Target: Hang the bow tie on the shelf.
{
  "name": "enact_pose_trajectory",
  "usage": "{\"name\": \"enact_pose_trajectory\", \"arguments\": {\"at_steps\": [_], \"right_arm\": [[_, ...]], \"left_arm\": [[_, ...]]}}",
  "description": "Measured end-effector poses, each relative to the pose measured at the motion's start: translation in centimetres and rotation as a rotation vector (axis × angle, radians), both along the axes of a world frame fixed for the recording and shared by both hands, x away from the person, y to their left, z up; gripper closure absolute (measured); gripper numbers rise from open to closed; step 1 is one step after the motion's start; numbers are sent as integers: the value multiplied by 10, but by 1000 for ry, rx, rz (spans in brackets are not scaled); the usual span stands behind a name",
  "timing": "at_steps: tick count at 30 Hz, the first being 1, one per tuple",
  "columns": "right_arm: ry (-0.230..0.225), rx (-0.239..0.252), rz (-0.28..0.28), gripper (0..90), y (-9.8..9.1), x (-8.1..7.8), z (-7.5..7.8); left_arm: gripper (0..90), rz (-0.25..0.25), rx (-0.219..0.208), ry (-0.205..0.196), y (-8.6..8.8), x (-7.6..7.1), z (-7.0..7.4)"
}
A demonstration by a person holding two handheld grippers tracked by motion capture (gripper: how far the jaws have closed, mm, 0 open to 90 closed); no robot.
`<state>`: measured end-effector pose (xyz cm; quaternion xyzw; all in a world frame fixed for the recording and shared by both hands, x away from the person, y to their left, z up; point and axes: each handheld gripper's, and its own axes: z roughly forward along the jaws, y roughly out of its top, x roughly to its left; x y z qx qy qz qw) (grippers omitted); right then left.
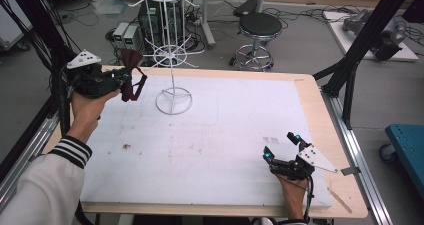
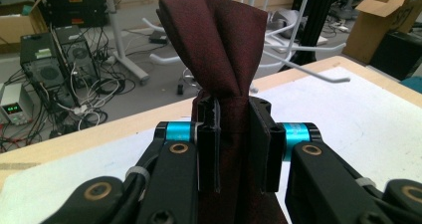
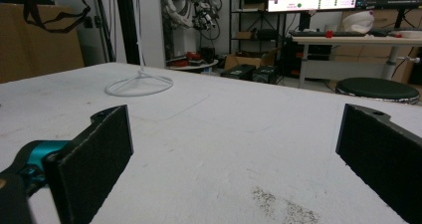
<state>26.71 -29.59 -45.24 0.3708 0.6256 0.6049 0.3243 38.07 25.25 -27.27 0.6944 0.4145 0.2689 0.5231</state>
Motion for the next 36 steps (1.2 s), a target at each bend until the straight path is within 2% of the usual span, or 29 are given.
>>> {"name": "enact_pose_trajectory", "arguments": {"at_steps": [14, 22, 36], "right_arm": [[-3, -1, -2, 7, 0, 0, 0], [-4, -1, -3, 7, -1, 1, 0], [-3, 1, -2, 7, -1, 1, 0]], "left_arm": [[757, -4, 12, -4, -17, 5, 5], [757, -7, 38, -11, -27, 7, 10], [757, -8, 45, 5, -37, 11, 7]]}}
